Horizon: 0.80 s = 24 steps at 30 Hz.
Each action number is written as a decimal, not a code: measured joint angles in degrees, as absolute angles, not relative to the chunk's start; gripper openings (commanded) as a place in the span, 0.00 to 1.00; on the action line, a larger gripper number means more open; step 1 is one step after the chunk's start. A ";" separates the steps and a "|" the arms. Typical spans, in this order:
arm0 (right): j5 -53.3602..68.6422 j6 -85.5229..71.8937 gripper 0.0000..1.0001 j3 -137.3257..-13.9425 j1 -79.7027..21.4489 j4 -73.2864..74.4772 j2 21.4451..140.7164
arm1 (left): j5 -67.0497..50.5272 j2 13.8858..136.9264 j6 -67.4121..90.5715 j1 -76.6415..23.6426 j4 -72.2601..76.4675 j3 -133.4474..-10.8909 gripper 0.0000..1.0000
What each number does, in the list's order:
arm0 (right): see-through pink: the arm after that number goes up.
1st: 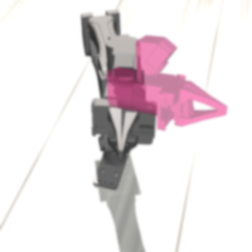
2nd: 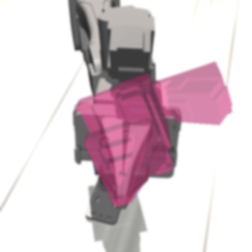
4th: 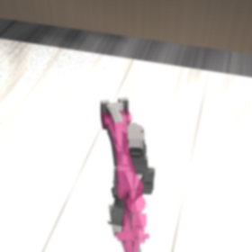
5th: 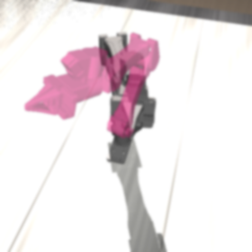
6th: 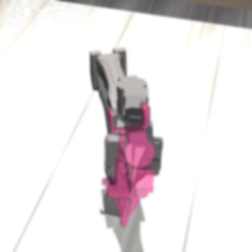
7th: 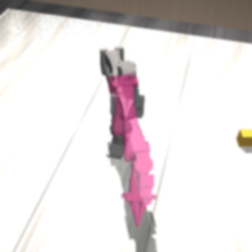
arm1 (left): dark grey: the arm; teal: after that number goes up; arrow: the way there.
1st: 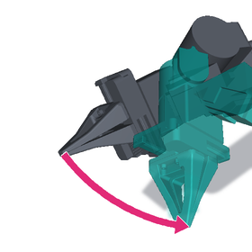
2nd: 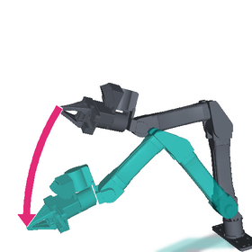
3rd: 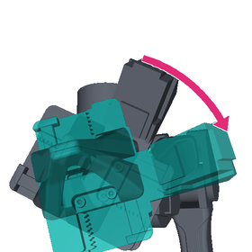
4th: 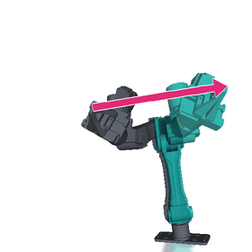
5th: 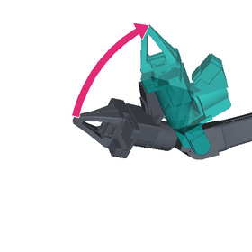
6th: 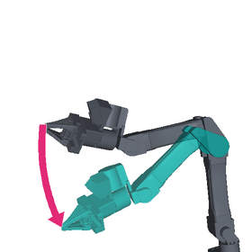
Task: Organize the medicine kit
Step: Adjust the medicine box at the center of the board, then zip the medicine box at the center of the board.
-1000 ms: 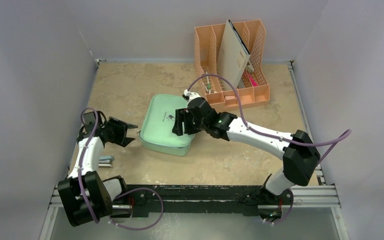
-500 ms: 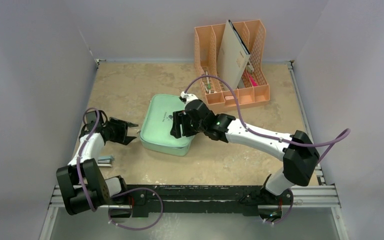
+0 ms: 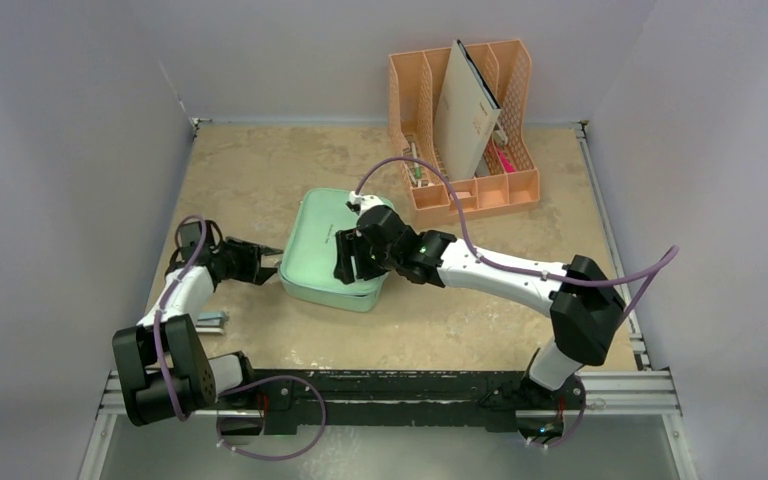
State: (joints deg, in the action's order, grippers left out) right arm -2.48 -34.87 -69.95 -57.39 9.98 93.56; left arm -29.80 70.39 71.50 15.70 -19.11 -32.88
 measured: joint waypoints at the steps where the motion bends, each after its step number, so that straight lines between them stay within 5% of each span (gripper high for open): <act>1: -2.50 -34.87 0.64 -69.97 -57.39 9.96 93.58 | -29.80 70.41 71.68 15.70 -19.09 -32.53 0.31; 9: -3.36 -34.87 0.65 -70.06 -57.91 9.98 93.58 | -29.36 70.50 73.08 15.73 -18.37 -31.16 0.00; 24: -1.34 -6.94 0.79 -71.16 -60.95 6.76 93.51 | -28.03 67.51 73.36 15.66 -20.27 -31.29 0.00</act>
State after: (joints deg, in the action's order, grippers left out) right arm -1.34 -6.94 -71.16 -60.95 6.76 93.51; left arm -28.03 67.51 73.36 15.66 -20.27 -31.29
